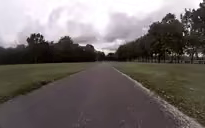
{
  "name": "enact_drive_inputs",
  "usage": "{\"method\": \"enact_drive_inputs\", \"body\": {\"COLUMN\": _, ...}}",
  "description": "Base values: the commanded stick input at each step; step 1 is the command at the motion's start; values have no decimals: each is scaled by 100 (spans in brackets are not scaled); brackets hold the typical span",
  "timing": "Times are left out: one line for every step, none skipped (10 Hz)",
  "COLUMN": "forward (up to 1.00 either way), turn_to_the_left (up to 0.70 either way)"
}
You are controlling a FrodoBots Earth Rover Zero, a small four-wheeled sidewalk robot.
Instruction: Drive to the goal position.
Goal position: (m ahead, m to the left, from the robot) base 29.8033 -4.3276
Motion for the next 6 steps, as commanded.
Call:
{"method": "enact_drive_inputs", "body": {"forward": 70, "turn_to_the_left": 0}}
{"method": "enact_drive_inputs", "body": {"forward": 70, "turn_to_the_left": 0}}
{"method": "enact_drive_inputs", "body": {"forward": 70, "turn_to_the_left": 0}}
{"method": "enact_drive_inputs", "body": {"forward": 70, "turn_to_the_left": 0}}
{"method": "enact_drive_inputs", "body": {"forward": 70, "turn_to_the_left": 0}}
{"method": "enact_drive_inputs", "body": {"forward": 70, "turn_to_the_left": 0}}
